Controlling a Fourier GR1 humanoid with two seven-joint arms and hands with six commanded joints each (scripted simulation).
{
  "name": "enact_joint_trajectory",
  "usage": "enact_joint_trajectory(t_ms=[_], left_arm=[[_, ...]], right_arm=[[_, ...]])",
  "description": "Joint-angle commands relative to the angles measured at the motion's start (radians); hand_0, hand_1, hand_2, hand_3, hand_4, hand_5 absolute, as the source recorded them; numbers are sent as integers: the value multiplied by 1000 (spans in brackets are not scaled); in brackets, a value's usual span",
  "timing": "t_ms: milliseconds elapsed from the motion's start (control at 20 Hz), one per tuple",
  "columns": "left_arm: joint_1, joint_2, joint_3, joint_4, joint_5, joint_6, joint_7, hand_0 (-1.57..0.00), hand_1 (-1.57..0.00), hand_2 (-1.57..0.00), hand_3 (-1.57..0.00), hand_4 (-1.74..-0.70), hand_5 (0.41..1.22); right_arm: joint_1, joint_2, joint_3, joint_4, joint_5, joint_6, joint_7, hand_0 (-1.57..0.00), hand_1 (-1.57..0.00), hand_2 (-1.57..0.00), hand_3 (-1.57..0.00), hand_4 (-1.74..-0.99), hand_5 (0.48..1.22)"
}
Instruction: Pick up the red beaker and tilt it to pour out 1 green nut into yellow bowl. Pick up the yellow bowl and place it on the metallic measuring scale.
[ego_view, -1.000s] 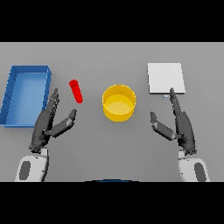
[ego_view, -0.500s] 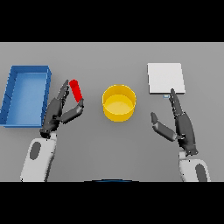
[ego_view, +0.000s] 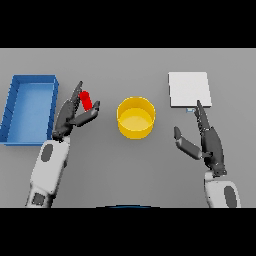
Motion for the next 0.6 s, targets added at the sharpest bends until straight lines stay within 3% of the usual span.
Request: enact_joint_trajectory(t_ms=[0, 300, 450, 550], left_arm=[[-34, 1, 10, 26, 1, 5, 8, 1, 1, 1, 1, -1319, 711], [-98, 2, 21, 118, 1, -11, -17, 1, 1, 1, 1, -1322, 710], [-115, -7, 31, 149, 6, -6, -70, 1, 1, 1, 1, -1363, 735], [-134, -16, 45, 164, 17, 5, -78, -81, -84, -122, -75, -1416, 770]], right_arm=[[1, 1, 4, -1, 8, -3, -17, 1, 1, 1, 1, -1333, 687], [25, 1, 9, -12, 10, 1, -32, 1, 1, 1, 1, -1315, 682], [3, -10, -9, -12, -9, 4, -1, 1, 1, 1, 1, -1298, 682], [-5, -17, -11, -3, -1, 2, 5, 1, 1, 1, 1, -1291, 684]])
